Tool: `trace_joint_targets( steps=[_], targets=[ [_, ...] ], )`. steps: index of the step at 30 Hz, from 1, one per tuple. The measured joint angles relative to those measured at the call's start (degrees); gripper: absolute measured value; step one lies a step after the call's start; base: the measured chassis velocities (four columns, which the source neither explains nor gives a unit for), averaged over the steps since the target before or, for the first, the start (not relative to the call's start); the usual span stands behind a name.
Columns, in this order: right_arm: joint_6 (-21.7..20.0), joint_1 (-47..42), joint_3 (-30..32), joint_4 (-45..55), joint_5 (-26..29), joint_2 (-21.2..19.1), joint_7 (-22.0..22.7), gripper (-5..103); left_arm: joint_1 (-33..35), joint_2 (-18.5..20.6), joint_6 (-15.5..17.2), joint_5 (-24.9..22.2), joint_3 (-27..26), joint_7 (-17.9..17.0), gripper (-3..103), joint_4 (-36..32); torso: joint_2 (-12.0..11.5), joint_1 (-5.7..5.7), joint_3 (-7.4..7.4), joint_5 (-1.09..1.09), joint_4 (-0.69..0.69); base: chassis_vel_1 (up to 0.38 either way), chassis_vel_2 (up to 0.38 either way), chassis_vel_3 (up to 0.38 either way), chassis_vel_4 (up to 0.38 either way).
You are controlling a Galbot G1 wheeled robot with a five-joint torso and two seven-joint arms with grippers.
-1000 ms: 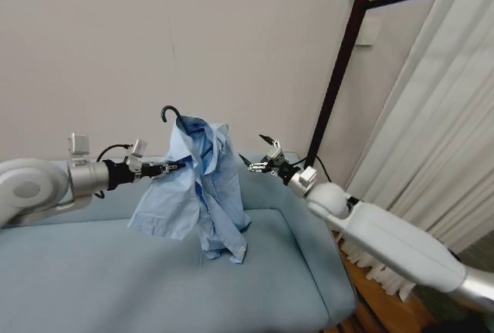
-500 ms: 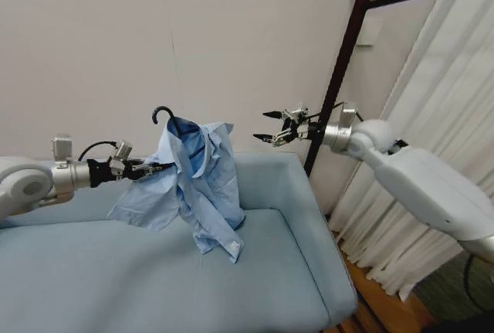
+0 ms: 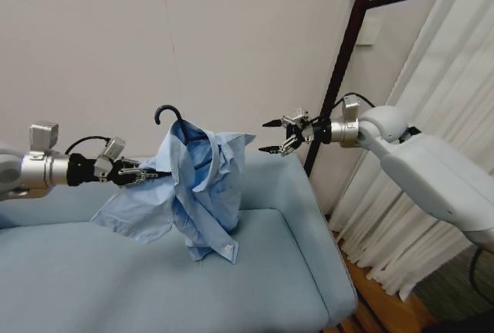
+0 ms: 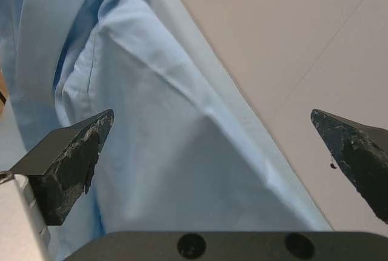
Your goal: Pick up the clothes from the sofa and hang them on the clothes hanger.
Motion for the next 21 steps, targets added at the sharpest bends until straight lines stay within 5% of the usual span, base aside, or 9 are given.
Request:
trace_joint_targets(
  steps=[10, 21],
  targets=[
    [-5.57, 5.01, -6.30, 2.04, 4.95, -1.43, -0.22, 100, -0.11, -0.74, -1.45, 1.92, -0.03, 2.49, 6, -0.22, 0.00, 0.00, 0.00, 0.00, 0.00, 0.000, 0.000, 0.000, 0.000],
    [-7.00, 13.53, -17.41, -0.51, 5.36, 0.34, -0.59, 99, 0.15, -1.52, -2.14, 3.06, 0.20, 2.62, 6, -0.80, -0.01, 0.00, 0.01, 0.00, 0.01, 0.000, 0.000, 0.000, 0.000]
  ],
)
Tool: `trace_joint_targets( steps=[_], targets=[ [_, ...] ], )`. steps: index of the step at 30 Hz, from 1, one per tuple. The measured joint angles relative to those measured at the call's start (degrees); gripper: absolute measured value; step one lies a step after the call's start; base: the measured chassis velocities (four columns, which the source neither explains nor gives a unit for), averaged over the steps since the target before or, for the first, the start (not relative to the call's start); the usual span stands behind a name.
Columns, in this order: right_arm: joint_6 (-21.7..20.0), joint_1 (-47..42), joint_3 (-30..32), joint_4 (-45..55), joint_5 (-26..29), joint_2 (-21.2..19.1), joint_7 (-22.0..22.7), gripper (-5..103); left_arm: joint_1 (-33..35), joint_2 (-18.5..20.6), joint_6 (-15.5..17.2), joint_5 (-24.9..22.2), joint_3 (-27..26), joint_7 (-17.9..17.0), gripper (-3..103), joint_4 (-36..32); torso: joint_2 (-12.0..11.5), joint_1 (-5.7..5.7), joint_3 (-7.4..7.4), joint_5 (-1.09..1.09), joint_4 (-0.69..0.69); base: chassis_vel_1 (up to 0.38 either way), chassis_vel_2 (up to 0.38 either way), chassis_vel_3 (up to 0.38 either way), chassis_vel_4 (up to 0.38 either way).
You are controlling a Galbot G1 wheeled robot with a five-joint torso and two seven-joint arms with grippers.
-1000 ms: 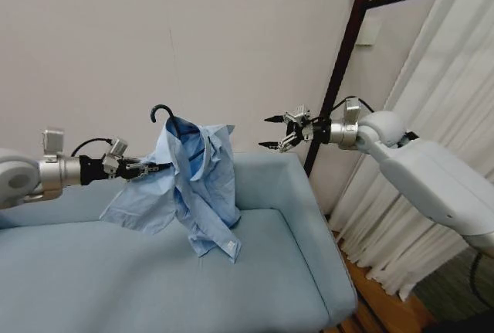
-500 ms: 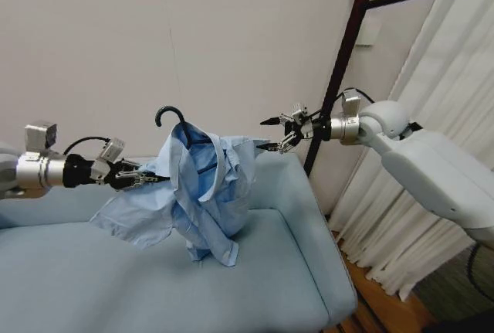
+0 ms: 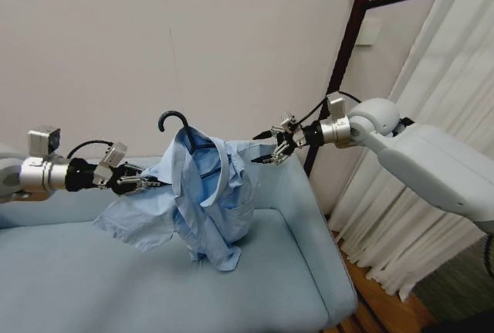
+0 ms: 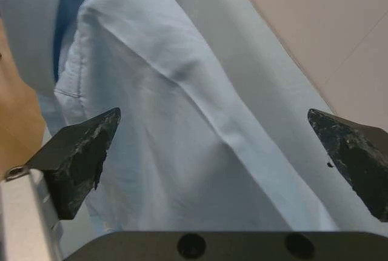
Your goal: Pick up the clothes from the sofa and hang them on the clothes hanger.
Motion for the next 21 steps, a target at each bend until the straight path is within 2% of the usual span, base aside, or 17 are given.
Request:
trace_joint_targets(
  steps=[1, 5, 6, 7, 8, 10, 11, 14, 15, 18, 20, 21],
  targets=[
    [0.00, 0.00, 0.00, 0.00, 0.00, 0.00, 0.00, 99, 0.00, 0.00, 0.00, 0.00, 0.00, 0.00, 6, 0.00, 0.00, 0.00, 0.00, 0.00, 0.00, 0.000, 0.000, 0.000, 0.000],
    [-0.12, 3.41, -3.73, -1.81, -0.17, 1.22, -1.06, 79, 0.05, -0.01, -0.10, 0.05, 0.03, 0.16, 6, 0.00, 0.00, 0.00, 0.00, 0.00, 0.01, 0.000, 0.000, 0.000, 0.000],
    [-0.12, 3.41, -3.73, -1.81, -0.17, 1.22, -1.06, 79, 0.05, -0.01, -0.10, 0.05, 0.03, 0.16, 6, 0.00, 0.00, 0.00, 0.00, 0.00, 0.01, 0.000, 0.000, 0.000, 0.000],
    [-0.12, 3.95, -4.41, -1.93, -0.17, 1.37, -1.22, 73, 0.05, -0.03, -0.10, 0.05, 0.04, 0.16, 6, -0.03, 0.00, 0.00, 0.00, -0.01, 0.00, 0.000, 0.000, 0.000, 0.000],
    [-0.12, 4.20, -4.77, -1.93, -0.17, 1.42, -1.33, 73, 0.05, -0.05, -0.11, 0.05, 0.04, 0.16, 6, -0.04, 0.00, 0.00, 0.00, -0.01, 0.00, 0.000, 0.000, 0.000, 0.000],
    [-0.12, 4.79, -5.74, -1.69, -0.16, 1.42, -1.62, 63, 0.07, -0.07, -0.11, 0.04, 0.06, 0.17, 6, -0.05, 0.00, 0.00, 0.00, 0.00, -0.01, 0.000, 0.000, 0.000, 0.000],
    [-0.12, 4.79, -5.74, -1.69, -0.16, 1.42, -1.62, 63, 0.07, -0.07, -0.11, 0.04, 0.06, 0.17, 6, -0.05, 0.00, 0.00, 0.00, 0.00, -0.01, 0.000, 0.000, 0.000, 0.000],
    [0.08, 5.37, -6.51, -1.46, 0.01, 1.24, -2.61, 46, 0.22, -0.29, -0.11, -0.09, 0.09, 0.07, 6, 0.00, 0.00, 0.00, 0.00, 0.01, 0.00, 0.000, 0.000, 0.000, 0.000],
    [0.08, 5.37, -6.51, -1.46, 0.01, 1.24, -2.61, 46, 0.22, -0.29, -0.11, -0.09, 0.09, 0.07, 6, 0.00, 0.00, 0.00, 0.00, 0.01, 0.00, 0.000, 0.000, 0.000, 0.000],
    [0.46, 5.68, -6.67, -1.47, 0.01, 1.03, -3.27, 35, 0.21, -0.55, -0.15, -0.86, 0.12, -0.23, 6, 0.07, 0.00, 0.00, 0.00, 0.00, -0.01, 0.000, 0.000, 0.000, 0.000],
    [0.68, 5.73, -6.70, -1.47, 0.03, 0.97, -3.39, 35, 0.16, -0.62, -0.08, -1.49, 0.12, -0.28, 6, 0.07, 0.00, 0.00, 0.00, 0.00, -0.01, 0.000, 0.000, 0.000, 0.000],
    [1.03, 5.78, -6.74, -1.46, 0.04, 0.90, -3.60, 24, 0.01, -0.76, 0.10, -1.99, 0.13, -0.41, 6, 0.05, 0.00, 0.00, 0.00, 0.01, -0.01, 0.000, 0.000, 0.000, 0.000]
  ],
)
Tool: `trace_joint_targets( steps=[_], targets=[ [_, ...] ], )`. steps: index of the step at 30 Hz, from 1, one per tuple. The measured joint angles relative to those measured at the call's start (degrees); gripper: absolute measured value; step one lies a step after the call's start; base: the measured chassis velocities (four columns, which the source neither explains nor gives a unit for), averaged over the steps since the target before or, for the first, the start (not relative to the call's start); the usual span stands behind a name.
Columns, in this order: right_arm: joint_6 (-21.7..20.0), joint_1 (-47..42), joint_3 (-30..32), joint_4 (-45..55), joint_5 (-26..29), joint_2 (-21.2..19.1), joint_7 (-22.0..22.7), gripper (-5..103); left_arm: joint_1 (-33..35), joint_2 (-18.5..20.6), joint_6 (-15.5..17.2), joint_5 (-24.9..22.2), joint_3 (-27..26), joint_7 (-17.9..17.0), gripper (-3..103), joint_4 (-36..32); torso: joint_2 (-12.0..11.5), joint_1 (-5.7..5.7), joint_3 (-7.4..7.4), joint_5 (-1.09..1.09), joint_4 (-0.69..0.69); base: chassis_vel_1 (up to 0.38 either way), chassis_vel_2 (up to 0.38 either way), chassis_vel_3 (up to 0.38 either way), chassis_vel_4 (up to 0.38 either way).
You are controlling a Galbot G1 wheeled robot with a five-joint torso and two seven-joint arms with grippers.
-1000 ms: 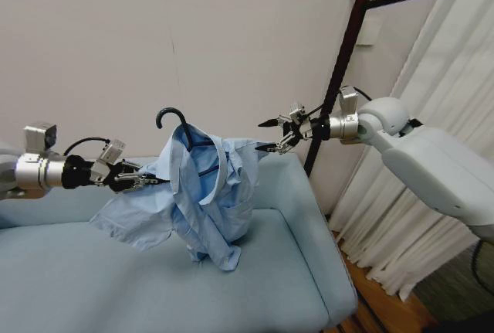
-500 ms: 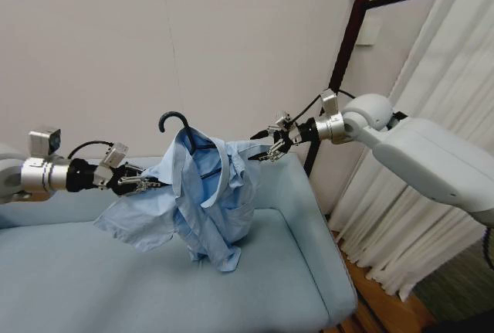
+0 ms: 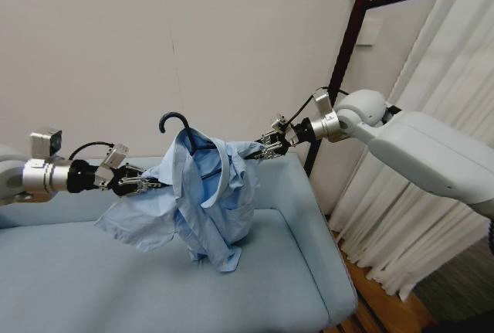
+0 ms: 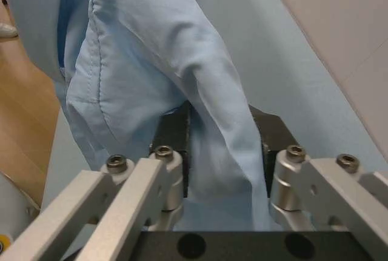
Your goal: Pick up the clothes from the sofa and hang them on the clothes hanger.
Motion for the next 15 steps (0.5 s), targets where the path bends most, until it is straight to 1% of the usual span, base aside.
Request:
trace_joint_targets(
  steps=[2, 3, 4, 6, 15],
  targets=[
    [0.41, 0.04, -0.12, 0.21, 0.20, -0.12, -0.29, 14, -0.09, -0.13, 0.13, -0.34, 0.01, 0.01, 6, -0.10, 0.00, 0.00, 0.00, 0.00, 0.00, 0.000, 0.000, 0.000, 0.000],
    [0.41, 0.04, -0.12, 0.21, 0.20, -0.12, -0.29, 14, -0.09, -0.13, 0.13, -0.34, 0.01, 0.01, 6, -0.10, 0.00, 0.00, 0.00, 0.00, 0.00, 0.000, 0.000, 0.000, 0.000],
    [0.47, 0.08, -0.24, 0.46, 0.43, -0.18, -0.42, 9, -0.10, -0.12, 0.14, -0.42, 0.01, 0.03, 6, -0.25, 0.00, 0.00, 0.00, 0.00, 0.00, 0.000, 0.000, 0.000, 0.000],
    [0.55, 0.38, -0.68, 0.87, 0.72, -0.46, -0.53, 8, -0.23, 0.06, 0.23, -0.68, 0.01, 0.14, 6, -0.35, 0.00, 0.00, 0.00, 0.00, 0.00, 0.000, 0.000, 0.000, 0.000],
    [0.73, 1.61, -1.19, 1.74, 1.30, -1.25, -1.28, 8, -0.37, 0.20, 0.28, -1.17, 0.00, 0.46, 6, -0.33, 0.00, 0.00, 0.00, 0.00, 0.00, 0.000, 0.000, 0.000, 0.000]
  ],
)
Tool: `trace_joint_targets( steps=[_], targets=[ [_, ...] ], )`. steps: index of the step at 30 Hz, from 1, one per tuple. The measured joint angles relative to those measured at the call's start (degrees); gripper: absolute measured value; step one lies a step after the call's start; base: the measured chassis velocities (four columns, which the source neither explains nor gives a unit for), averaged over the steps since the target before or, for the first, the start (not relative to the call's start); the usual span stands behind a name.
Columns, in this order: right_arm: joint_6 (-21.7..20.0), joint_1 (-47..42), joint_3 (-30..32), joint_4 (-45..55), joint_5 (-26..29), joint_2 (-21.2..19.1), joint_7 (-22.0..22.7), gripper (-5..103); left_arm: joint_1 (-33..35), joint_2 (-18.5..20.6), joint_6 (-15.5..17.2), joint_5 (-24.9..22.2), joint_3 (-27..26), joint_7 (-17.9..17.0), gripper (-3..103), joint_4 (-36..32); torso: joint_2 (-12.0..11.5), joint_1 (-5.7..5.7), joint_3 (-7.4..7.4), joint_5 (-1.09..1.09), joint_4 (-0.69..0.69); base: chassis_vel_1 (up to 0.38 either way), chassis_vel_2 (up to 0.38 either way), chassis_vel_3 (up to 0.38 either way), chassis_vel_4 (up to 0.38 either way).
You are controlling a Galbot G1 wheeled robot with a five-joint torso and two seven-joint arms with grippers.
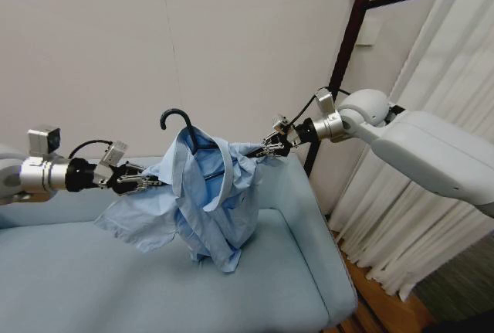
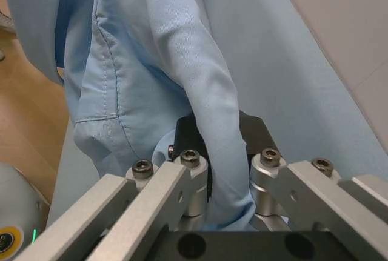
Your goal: Pick up the clothes from the sofa and hang them on the clothes hanger.
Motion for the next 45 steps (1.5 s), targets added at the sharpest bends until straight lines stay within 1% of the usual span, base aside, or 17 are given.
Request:
trace_joint_targets(
  steps=[6, 9, 15, 18, 20, 21, 22, 24, 25, 27, 30, 33, 36, 38, 39, 43, 45],
  targets=[
    [-0.31, 0.61, -0.04, 0.72, 0.03, -0.23, -0.68, 5, 0.18, -0.05, 0.04, -0.08, -0.01, -0.03, 6, -0.16, 0.00, 0.00, 0.00, 0.00, 0.00, 0.000, 0.000, 0.000, 0.000],
    [-0.48, 1.51, -0.34, 1.39, 0.08, -0.07, -0.69, 21, 0.41, -0.03, 0.06, -0.15, -0.01, -0.02, 6, -0.50, 0.00, 0.00, 0.00, -0.01, 0.00, 0.000, 0.000, 0.000, 0.000],
    [-0.75, 3.89, -2.09, 1.80, 0.26, 0.82, -0.27, 37, 0.48, 0.15, 0.18, -0.15, 0.00, -0.25, 6, -0.75, 0.00, 0.00, 0.00, 0.00, 0.00, 0.000, 0.000, 0.000, 0.000],
    [-0.80, 6.19, -3.88, 1.64, 0.35, 1.38, -0.25, 54, 0.63, 0.41, 0.18, -0.15, 0.01, -0.23, 6, -0.88, 0.00, 0.00, 0.00, -0.01, 0.00, 0.000, 0.000, 0.000, 0.000],
    [-0.84, 6.93, -4.55, 1.64, 0.48, 1.56, -0.25, 54, 0.71, 0.44, 0.18, -0.14, 0.01, -0.22, 6, -0.89, 0.00, 0.00, 0.00, 0.00, 0.00, 0.000, 0.000, 0.000, 0.000],
    [-0.87, 7.86, -5.32, 1.64, 0.61, 1.82, -0.26, 65, 0.85, 0.45, 0.18, -0.13, 0.01, -0.19, 6, -0.85, 0.00, 0.00, 0.00, 0.00, 0.00, 0.000, 0.000, 0.000, 0.000],
    [-0.90, 8.43, -5.85, 1.64, 0.69, 1.99, -0.29, 65, 0.99, 0.47, 0.18, -0.10, 0.01, -0.19, 6, -0.84, 0.00, 0.00, 0.00, 0.00, 0.00, 0.000, 0.000, 0.000, 0.000],
    [-0.97, 9.68, -7.06, 1.71, 0.98, 2.22, -0.38, 75, 1.24, 0.48, 0.17, -0.04, 0.02, -0.16, 6, -0.84, 0.00, 0.00, 0.00, 0.00, 0.00, 0.000, 0.000, 0.000, 0.000],
    [-0.97, 9.68, -7.06, 1.71, 0.98, 2.22, -0.38, 75, 1.24, 0.48, 0.17, -0.04, 0.02, -0.16, 6, -0.84, 0.00, 0.00, 0.00, 0.00, 0.00, 0.000, 0.000, 0.000, 0.000],
    [-1.01, 10.94, -8.54, 1.86, 1.23, 2.42, -0.59, 86, 1.50, 0.46, 0.14, 0.20, 0.03, -0.10, 6, -0.86, 0.00, 0.00, 0.00, 0.00, 0.00, 0.000, 0.000, 0.000, 0.000],
    [-1.03, 12.22, -10.16, 1.97, 1.41, 2.59, -0.73, 91, 1.68, 0.46, 0.12, 0.35, 0.03, -0.19, 6, -0.91, 0.00, 0.00, 0.00, 0.00, 0.00, 0.000, 0.000, 0.000, 0.000],
    [-1.28, 14.12, -12.70, 1.98, 2.01, 2.99, -0.57, 101, 1.70, 0.57, 0.00, 0.55, 0.04, -0.32, 6, -0.86, 0.00, 0.00, 0.00, 0.00, 0.00, 0.000, 0.000, 0.000, 0.000],
    [-1.68, 14.81, -13.90, 1.97, 2.51, 3.30, -0.21, 99, 1.69, 0.71, -0.01, 0.69, 0.04, -0.37, 6, -0.76, 0.00, 0.00, 0.00, 0.00, 0.00, 0.000, 0.000, 0.000, 0.000],
    [-2.37, 15.86, -15.66, 2.30, 3.91, 3.67, 1.26, 90, 1.71, 0.89, -0.05, 0.96, 0.03, -0.39, 6, -0.72, 0.00, 0.00, 0.00, 0.00, 0.00, 0.000, 0.000, 0.000, 0.000],
    [-2.37, 15.86, -15.66, 2.30, 3.91, 3.67, 1.26, 90, 1.71, 0.89, -0.05, 0.96, 0.03, -0.39, 6, -0.72, 0.00, 0.00, 0.00, 0.00, 0.00, 0.000, 0.000, 0.000, 0.000],
    [-3.42, 17.55, -17.96, 2.70, 6.22, 4.59, 3.07, 69, 1.82, 0.65, -0.15, 1.70, 0.04, -0.41, 6, -0.90, 0.00, 0.00, 0.00, -0.01, 0.01, 0.000, 0.000, 0.000, 0.000],
    [-3.51, 17.86, -18.36, 2.85, 6.57, 4.67, 3.24, 69, 1.84, 0.53, -0.15, 1.87, 0.04, -0.41, 6, -1.03, 0.00, 0.00, 0.00, -0.01, 0.01, 0.000, 0.000, 0.000, 0.000]
  ],
)
